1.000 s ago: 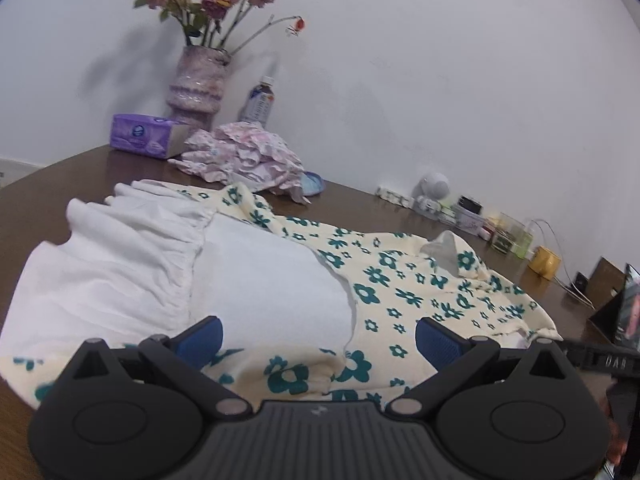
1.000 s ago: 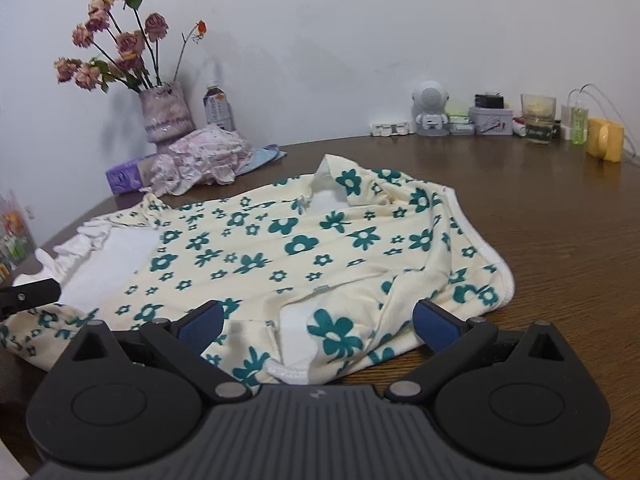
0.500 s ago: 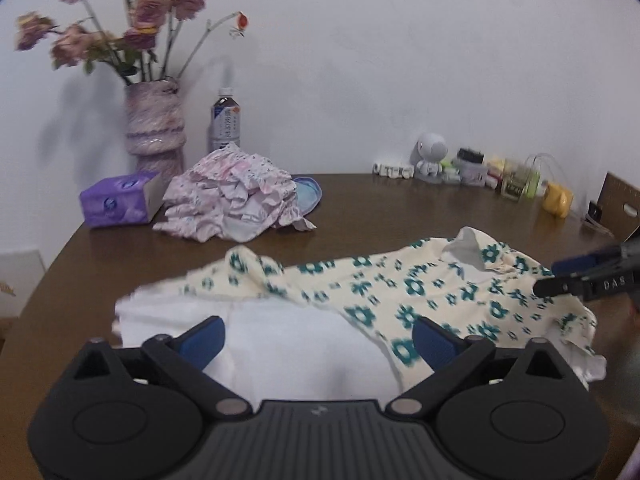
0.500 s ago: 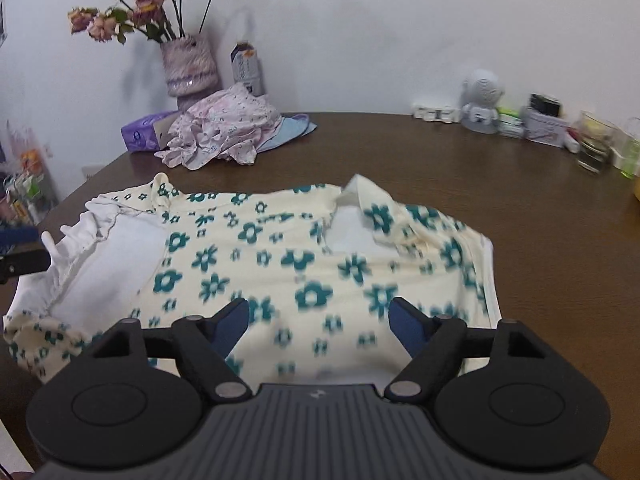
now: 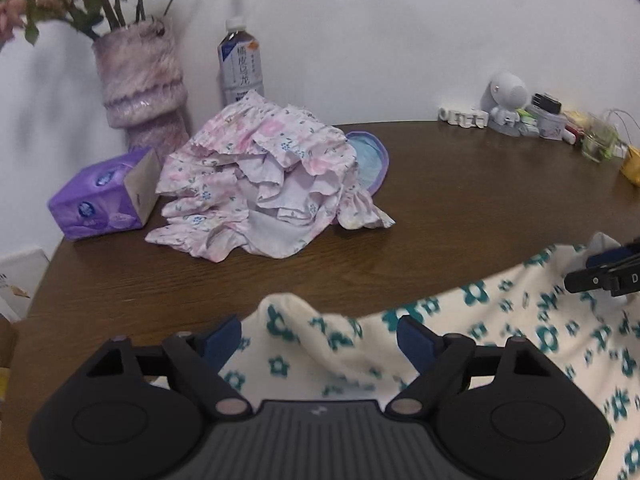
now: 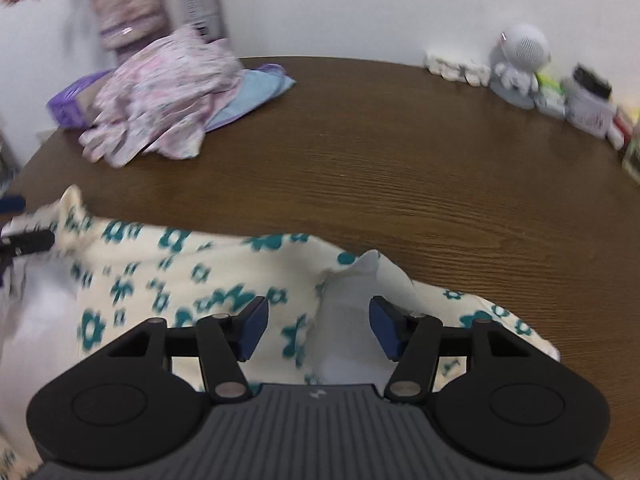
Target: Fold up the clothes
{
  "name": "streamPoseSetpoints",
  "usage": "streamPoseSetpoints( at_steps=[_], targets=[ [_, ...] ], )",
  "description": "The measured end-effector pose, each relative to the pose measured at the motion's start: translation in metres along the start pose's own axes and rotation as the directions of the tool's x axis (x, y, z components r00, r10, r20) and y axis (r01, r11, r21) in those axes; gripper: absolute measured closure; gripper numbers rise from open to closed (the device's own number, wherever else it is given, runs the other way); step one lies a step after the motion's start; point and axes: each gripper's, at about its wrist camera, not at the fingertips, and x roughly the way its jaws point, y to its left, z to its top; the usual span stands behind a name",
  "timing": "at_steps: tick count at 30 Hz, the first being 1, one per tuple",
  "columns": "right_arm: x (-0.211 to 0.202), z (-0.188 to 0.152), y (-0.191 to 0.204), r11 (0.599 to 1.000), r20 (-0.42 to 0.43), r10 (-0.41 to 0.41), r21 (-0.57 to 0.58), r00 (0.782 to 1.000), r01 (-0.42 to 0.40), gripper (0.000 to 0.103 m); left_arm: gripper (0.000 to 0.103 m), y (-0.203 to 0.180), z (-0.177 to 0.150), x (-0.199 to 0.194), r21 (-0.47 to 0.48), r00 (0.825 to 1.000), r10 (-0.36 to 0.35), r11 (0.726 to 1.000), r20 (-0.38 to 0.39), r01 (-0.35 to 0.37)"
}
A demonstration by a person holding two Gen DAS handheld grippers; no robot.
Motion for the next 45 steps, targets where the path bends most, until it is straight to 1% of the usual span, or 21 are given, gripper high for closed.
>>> streamPoseSetpoints(
  at_steps=[3, 4, 5, 7, 8, 10, 11, 12, 17, 23, 25, 27, 29, 32, 34, 35, 36, 37, 42, 44, 45],
  targets=[
    [0.010, 0.008, -0.009, 0.997, -0.005, 0.023, 0.079, 1.000, -0.022, 0.045, 0.021, 0.001, 0.002, 0.019, 0.016, 1.000, -0.014, 1.000, -0.024, 0.014],
    [0.013, 0.010, -0.011, 0.995, -0.006, 0.027, 0.094, 1.000, -0.026, 0.045, 0.032, 0.001, 0.000, 0.024, 0.025, 0.999, -0.015, 1.000, -0.034, 0.015],
    [0.016, 0.012, -0.012, 0.994, -0.008, 0.029, 0.101, 1.000, -0.028, 0.046, 0.052, 0.000, -0.001, 0.029, 0.033, 0.999, -0.015, 0.999, -0.043, 0.017],
    [0.021, 0.014, -0.014, 0.993, -0.010, 0.032, 0.114, 0.999, -0.031, 0.054, 0.065, 0.000, -0.006, 0.032, 0.041, 0.999, -0.037, 0.998, -0.024, 0.038],
    [0.022, 0.014, -0.014, 0.993, -0.005, 0.030, 0.116, 1.000, -0.029, 0.058, 0.081, 0.001, -0.008, 0.032, 0.040, 0.998, -0.054, 0.998, -0.009, 0.055],
    [0.022, 0.014, -0.013, 0.993, 0.008, 0.033, 0.116, 0.999, -0.033, 0.077, 0.087, 0.002, -0.012, 0.029, 0.012, 0.998, -0.068, 0.998, 0.020, 0.068],
    [0.022, 0.014, -0.014, 0.992, 0.010, 0.041, 0.122, 0.999, -0.042, 0.097, 0.088, 0.002, -0.014, 0.028, -0.005, 0.997, -0.070, 0.998, 0.035, 0.070],
    [0.022, 0.013, -0.015, 0.990, 0.013, 0.052, 0.129, 0.999, -0.053, 0.100, 0.088, 0.004, -0.015, 0.027, -0.029, 0.996, -0.071, 0.997, 0.049, 0.072],
    [0.018, 0.012, -0.017, 0.992, 0.041, 0.049, 0.115, 0.998, -0.054, 0.100, 0.089, 0.017, -0.023, 0.026, -0.161, 0.992, -0.070, 0.983, 0.104, 0.086],
    [0.023, 0.014, -0.011, 0.996, 0.049, 0.019, 0.085, 0.999, -0.023, 0.100, 0.087, 0.014, -0.024, 0.028, -0.154, 0.992, -0.052, 0.986, 0.115, 0.069],
    [0.021, 0.014, -0.011, 0.996, 0.047, 0.019, 0.086, 0.999, -0.024, 0.095, 0.087, 0.014, -0.025, 0.028, -0.148, 0.992, -0.048, 0.987, 0.119, 0.066],
    [0.012, 0.011, -0.015, 0.993, 0.061, 0.041, 0.108, 0.997, -0.047, 0.076, 0.086, 0.013, -0.026, 0.028, -0.145, 0.992, -0.045, 0.987, 0.121, 0.063],
    [-0.002, 0.006, -0.018, 0.991, 0.085, 0.073, 0.107, 0.994, -0.082, 0.063, 0.086, 0.013, -0.026, 0.028, -0.145, 0.992, -0.044, 0.987, 0.122, 0.061],
    [-0.012, -0.005, -0.017, 0.991, 0.056, 0.101, 0.076, 0.993, -0.105, 0.063, 0.085, 0.012, -0.026, 0.028, -0.142, 0.992, -0.041, 0.988, 0.123, 0.058],
    [-0.011, -0.012, -0.013, 0.993, 0.021, 0.102, 0.052, 0.995, -0.103, 0.065, 0.085, 0.011, -0.027, 0.028, -0.138, 0.992, -0.038, 0.989, 0.124, 0.055],
    [-0.009, -0.015, -0.011, 0.994, 0.006, 0.105, 0.040, 0.994, -0.105, 0.076, 0.085, 0.011, -0.027, 0.028, -0.137, 0.991, -0.037, 0.989, 0.126, 0.054],
    [-0.007, -0.018, -0.009, 0.994, -0.002, 0.102, 0.027, 0.995, -0.102, 0.098, 0.085, 0.011, -0.027, 0.028, -0.138, 0.991, -0.036, 0.989, 0.129, 0.054],
    [-0.006, -0.020, -0.008, 0.996, 0.008, 0.086, 0.015, 0.996, -0.087, 0.102, 0.085, 0.011, -0.028, 0.028, -0.138, 0.991, -0.036, 0.989, 0.131, 0.054],
    [-0.007, -0.026, -0.005, 0.999, 0.036, 0.048, 0.001, 0.998, -0.048, 0.102, 0.081, 0.012, -0.029, 0.026, -0.152, 0.989, -0.032, 0.987, 0.142, 0.054],
    [-0.009, -0.028, -0.006, 0.999, 0.045, 0.053, 0.010, 0.998, -0.053, 0.098, 0.068, 0.013, -0.028, 0.024, -0.161, 0.989, -0.032, 0.985, 0.141, 0.054],
    [-0.011, -0.028, -0.010, 0.997, 0.052, 0.069, 0.031, 0.996, -0.071, 0.090, 0.066, 0.014, -0.028, 0.020, -0.164, 0.988, -0.030, 0.985, 0.149, 0.055]
  ],
)
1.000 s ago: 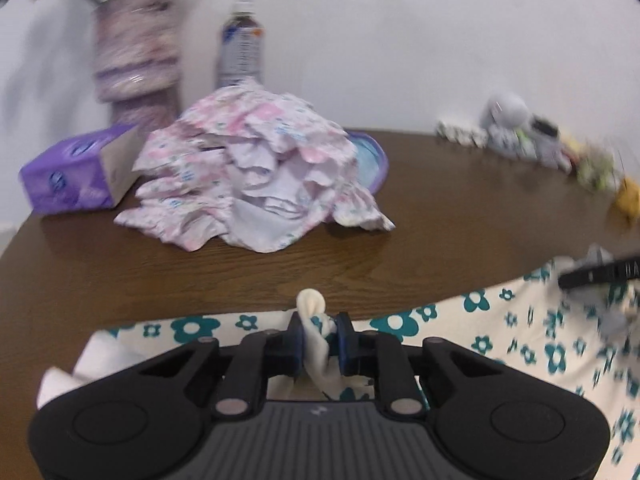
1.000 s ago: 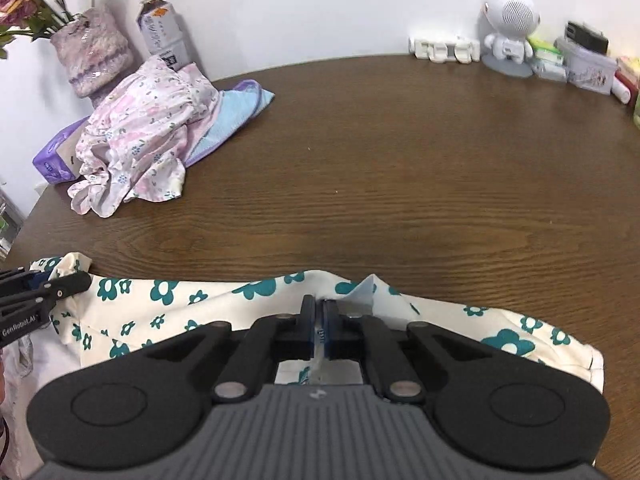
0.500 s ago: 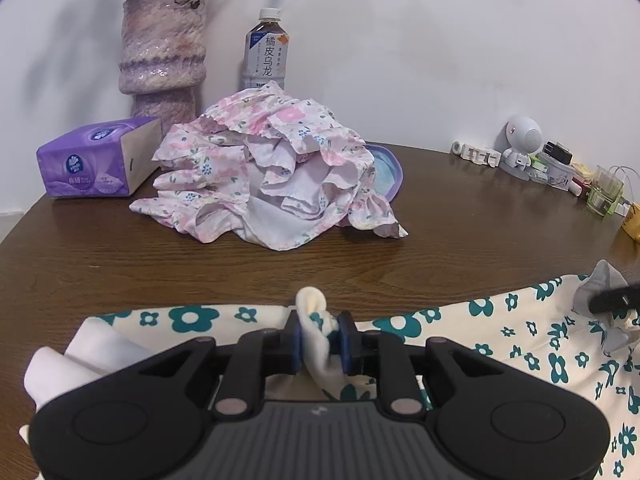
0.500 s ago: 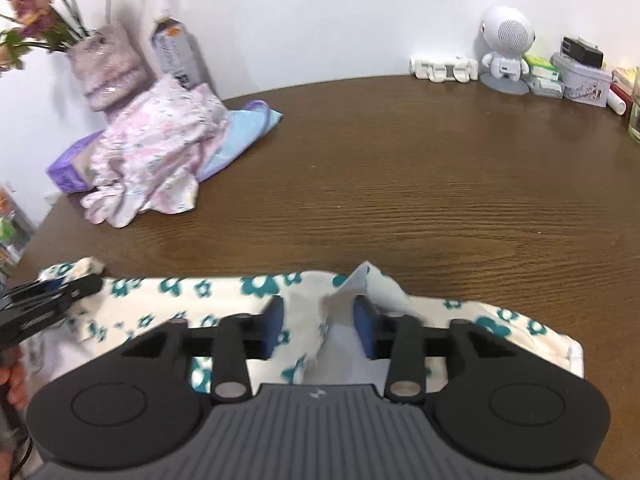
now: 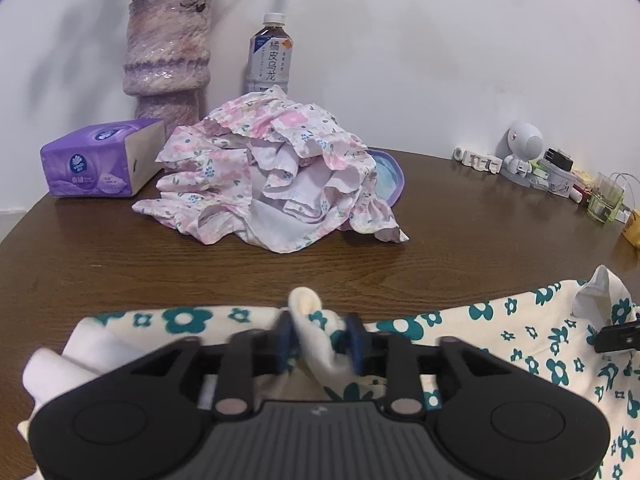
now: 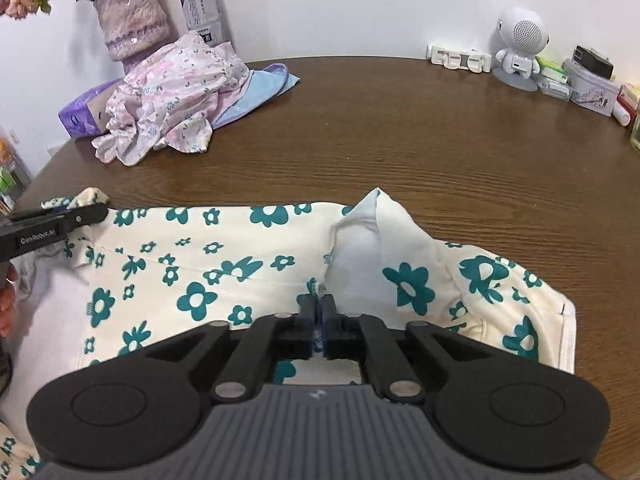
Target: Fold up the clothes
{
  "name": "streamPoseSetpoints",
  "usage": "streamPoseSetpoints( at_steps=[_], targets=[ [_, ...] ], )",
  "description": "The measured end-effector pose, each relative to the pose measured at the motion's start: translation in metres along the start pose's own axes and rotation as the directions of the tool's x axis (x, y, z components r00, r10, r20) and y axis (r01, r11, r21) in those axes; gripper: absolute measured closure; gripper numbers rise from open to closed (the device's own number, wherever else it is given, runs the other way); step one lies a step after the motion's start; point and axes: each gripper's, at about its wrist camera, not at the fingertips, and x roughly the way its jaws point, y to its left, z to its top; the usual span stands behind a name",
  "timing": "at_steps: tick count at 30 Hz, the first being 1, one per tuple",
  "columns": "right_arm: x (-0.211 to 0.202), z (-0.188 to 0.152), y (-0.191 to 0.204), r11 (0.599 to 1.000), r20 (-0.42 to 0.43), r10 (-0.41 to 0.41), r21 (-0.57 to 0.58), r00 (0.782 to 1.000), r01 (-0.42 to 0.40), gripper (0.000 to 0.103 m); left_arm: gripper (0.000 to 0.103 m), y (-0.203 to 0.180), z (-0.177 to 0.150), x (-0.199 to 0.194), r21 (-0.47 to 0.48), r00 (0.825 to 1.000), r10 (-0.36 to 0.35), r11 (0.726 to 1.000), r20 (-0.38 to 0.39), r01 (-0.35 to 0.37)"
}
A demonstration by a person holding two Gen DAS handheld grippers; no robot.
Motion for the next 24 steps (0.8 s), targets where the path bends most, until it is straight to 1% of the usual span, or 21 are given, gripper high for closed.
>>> streamPoseSetpoints(
  at_steps=[1, 2, 3, 4, 6, 8, 11, 13, 15, 18, 22, 24],
  targets=[
    [-0.004, 0.000, -0.004, 1.000, 0.009, 0.017, 0.026, 1.000, -0.017, 0.083, 0.062, 0.000, 0.001, -0.008, -0.002, 1.000, -0.004, 1.000, 0.016, 0.004],
    [-0.010, -0.001, -0.010, 0.998, 0.026, 0.033, 0.055, 0.999, -0.034, 0.063, 0.055, 0.000, 0.003, -0.016, -0.004, 0.999, -0.012, 1.000, 0.029, 0.012],
    [-0.018, -0.003, -0.014, 0.997, 0.045, 0.043, 0.068, 0.998, -0.046, 0.059, 0.052, -0.001, 0.004, -0.025, -0.002, 0.999, -0.020, 1.000, 0.037, 0.020],
    [-0.027, -0.004, -0.016, 0.997, 0.058, 0.040, 0.062, 0.997, -0.044, 0.059, 0.049, -0.003, 0.004, -0.034, 0.006, 0.999, -0.028, 1.000, 0.037, 0.028],
    [-0.042, -0.011, -0.019, 0.999, 0.068, 0.023, 0.034, 0.997, -0.025, 0.059, 0.048, -0.009, 0.003, -0.053, 0.032, 0.998, -0.048, 0.998, 0.030, 0.047],
    [-0.051, -0.022, -0.019, 1.000, 0.051, 0.007, -0.010, 0.999, -0.007, 0.060, 0.047, -0.021, -0.007, -0.071, 0.093, 0.997, -0.083, 0.992, -0.004, 0.083],
    [-0.058, -0.040, -0.019, 0.998, 0.021, -0.024, -0.055, 0.999, 0.025, 0.062, 0.045, -0.041, -0.030, -0.099, 0.170, 0.987, -0.148, 0.973, -0.059, 0.156],
    [-0.063, -0.052, -0.020, 0.997, 0.015, -0.030, -0.064, 0.999, 0.031, 0.062, 0.045, -0.053, -0.048, -0.117, 0.198, 0.980, -0.181, 0.961, -0.080, 0.193],
    [-0.068, -0.063, -0.020, 0.996, 0.014, -0.029, -0.078, 0.999, 0.030, 0.066, 0.045, -0.061, -0.066, -0.133, 0.202, 0.976, -0.204, 0.955, -0.078, 0.216],
    [-0.069, -0.075, -0.018, 0.992, -0.004, -0.057, -0.117, 0.998, 0.056, 0.067, 0.046, -0.069, -0.088, -0.151, 0.190, 0.969, -0.232, 0.951, -0.087, 0.244],
    [-0.070, -0.085, -0.019, 0.985, -0.018, -0.092, -0.150, 0.996, 0.088, 0.068, 0.046, -0.069, -0.104, -0.160, 0.169, 0.973, -0.216, 0.959, -0.087, 0.228],
    [-0.072, -0.086, -0.022, 0.987, -0.030, -0.087, -0.141, 0.996, 0.082, 0.067, 0.046, -0.067, -0.109, -0.163, 0.152, 0.974, -0.209, 0.963, -0.090, 0.221]
  ],
)
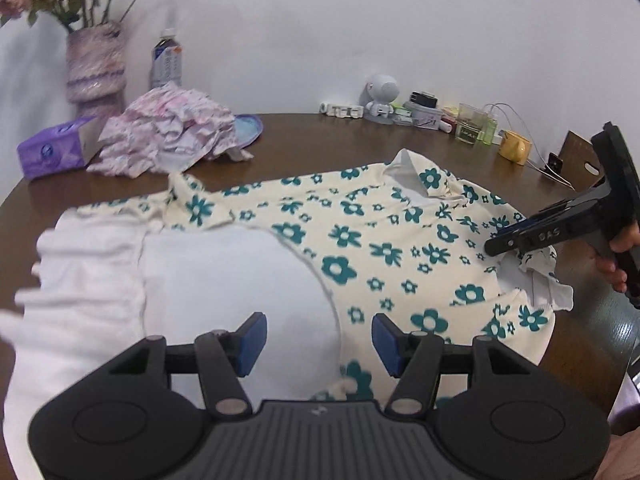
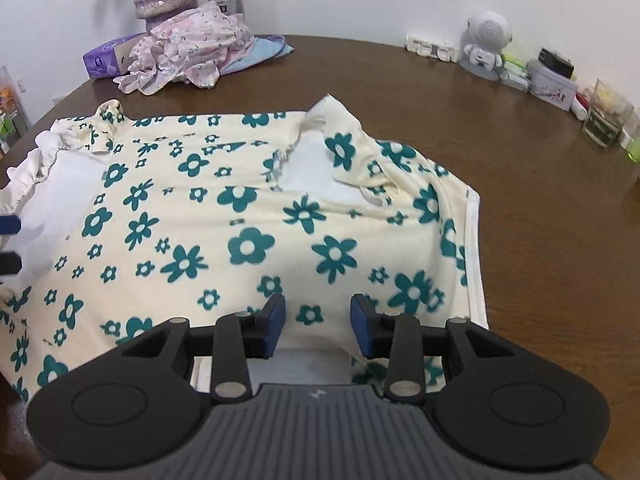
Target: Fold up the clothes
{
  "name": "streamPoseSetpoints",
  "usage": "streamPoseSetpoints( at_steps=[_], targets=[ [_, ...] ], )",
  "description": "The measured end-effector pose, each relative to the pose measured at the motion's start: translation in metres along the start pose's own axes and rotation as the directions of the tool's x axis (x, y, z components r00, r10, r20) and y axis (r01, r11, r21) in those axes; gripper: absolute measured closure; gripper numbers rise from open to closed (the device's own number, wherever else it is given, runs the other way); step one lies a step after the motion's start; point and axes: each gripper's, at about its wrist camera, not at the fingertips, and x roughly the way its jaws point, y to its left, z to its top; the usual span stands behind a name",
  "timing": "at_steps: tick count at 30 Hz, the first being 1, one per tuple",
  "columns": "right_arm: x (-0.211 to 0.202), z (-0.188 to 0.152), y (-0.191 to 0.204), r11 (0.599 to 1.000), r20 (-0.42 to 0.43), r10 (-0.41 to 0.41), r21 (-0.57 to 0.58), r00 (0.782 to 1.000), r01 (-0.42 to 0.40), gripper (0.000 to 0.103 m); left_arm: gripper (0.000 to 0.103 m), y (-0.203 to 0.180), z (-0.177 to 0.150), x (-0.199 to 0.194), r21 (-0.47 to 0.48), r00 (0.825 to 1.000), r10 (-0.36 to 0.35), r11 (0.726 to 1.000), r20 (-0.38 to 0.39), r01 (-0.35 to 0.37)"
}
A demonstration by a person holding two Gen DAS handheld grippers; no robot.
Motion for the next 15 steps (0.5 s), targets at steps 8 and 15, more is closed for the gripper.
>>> streamPoseSetpoints(
  at_steps=[8, 15],
  targets=[
    [-0.020, -0.018, -0.006, 0.999, 0.015, 0.014, -0.033, 1.000, -0.013, 0.065, 0.046, 0.003, -0.015, 0.000, -0.005, 0.999, 0.036, 0.999, -0.027, -0.036],
    [-0.018, -0.026, 0.001, 0.993, 0.031, -0.005, -0.118, 1.000, 0.009, 0.076, 0.045, 0.000, -0.018, 0.003, -0.008, 0.999, 0.046, 0.999, -0.025, -0.046]
  ],
)
